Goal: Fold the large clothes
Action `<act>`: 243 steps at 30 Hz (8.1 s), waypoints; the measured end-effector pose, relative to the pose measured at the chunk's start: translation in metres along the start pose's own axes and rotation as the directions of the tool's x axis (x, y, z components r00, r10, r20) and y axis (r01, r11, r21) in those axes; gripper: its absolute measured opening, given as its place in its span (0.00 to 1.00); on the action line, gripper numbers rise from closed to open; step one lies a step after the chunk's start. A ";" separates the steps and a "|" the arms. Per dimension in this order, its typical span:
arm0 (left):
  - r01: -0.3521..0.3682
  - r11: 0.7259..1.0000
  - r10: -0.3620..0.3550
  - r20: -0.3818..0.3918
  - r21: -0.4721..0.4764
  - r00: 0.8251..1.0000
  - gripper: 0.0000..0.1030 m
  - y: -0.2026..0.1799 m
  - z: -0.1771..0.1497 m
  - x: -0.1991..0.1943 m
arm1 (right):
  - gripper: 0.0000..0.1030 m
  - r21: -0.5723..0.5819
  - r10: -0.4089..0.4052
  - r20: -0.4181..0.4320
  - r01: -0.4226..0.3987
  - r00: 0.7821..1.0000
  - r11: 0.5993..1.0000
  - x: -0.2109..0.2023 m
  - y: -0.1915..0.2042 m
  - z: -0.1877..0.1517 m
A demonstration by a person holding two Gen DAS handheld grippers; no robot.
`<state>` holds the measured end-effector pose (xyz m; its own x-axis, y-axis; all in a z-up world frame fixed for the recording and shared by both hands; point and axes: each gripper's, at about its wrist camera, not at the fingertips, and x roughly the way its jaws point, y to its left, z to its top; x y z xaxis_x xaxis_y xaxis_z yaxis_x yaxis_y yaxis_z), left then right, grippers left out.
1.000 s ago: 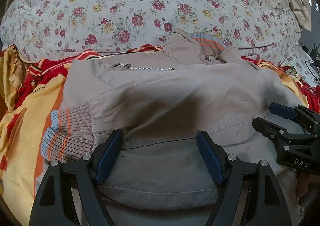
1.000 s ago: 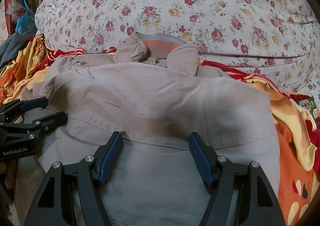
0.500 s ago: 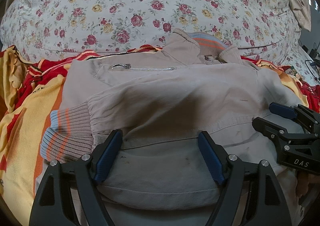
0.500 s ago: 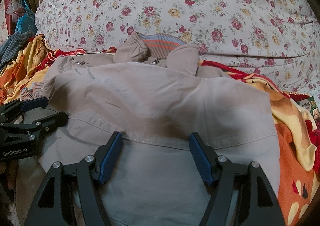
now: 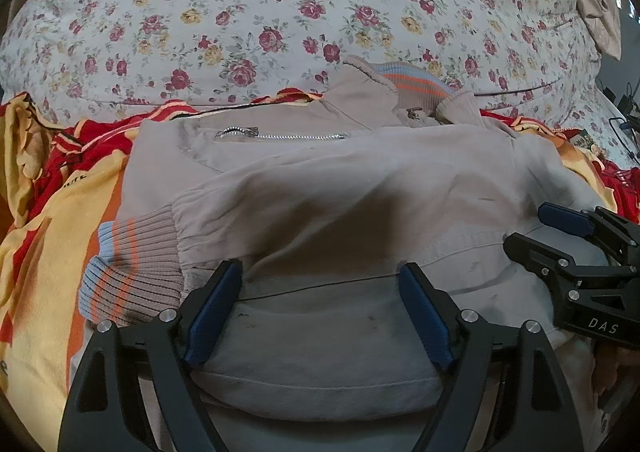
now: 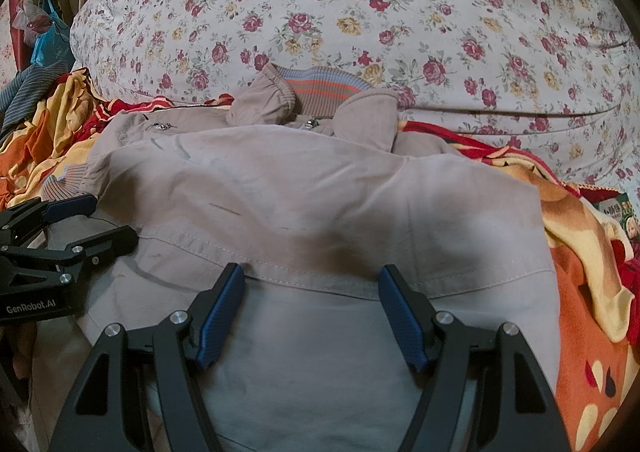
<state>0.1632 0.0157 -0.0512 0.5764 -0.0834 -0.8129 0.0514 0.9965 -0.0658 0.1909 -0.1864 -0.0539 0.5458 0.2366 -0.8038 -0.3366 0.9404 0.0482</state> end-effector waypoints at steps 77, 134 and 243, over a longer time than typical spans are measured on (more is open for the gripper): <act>-0.012 1.000 0.012 -0.003 0.022 1.000 0.72 0.001 0.001 0.003 | 0.71 0.000 0.000 0.000 0.000 1.000 1.000 0.000 0.000 0.000; 0.222 0.946 -0.235 -0.028 -0.236 0.972 0.49 0.052 -0.244 -0.181 | 0.72 0.380 0.055 -0.101 -0.013 0.993 0.925 -0.217 -0.012 -0.293; 0.235 0.944 -0.141 0.360 -0.231 0.922 0.42 0.093 0.073 -0.075 | 0.36 0.357 -0.059 0.322 -0.064 0.945 0.932 -0.075 -0.104 0.051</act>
<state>0.1846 0.1140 0.0458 0.8182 -0.2192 -0.5315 -0.0045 0.9220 -0.3872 0.2244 -0.2896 0.0317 0.7828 0.2468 -0.5713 -0.0745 0.9486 0.3077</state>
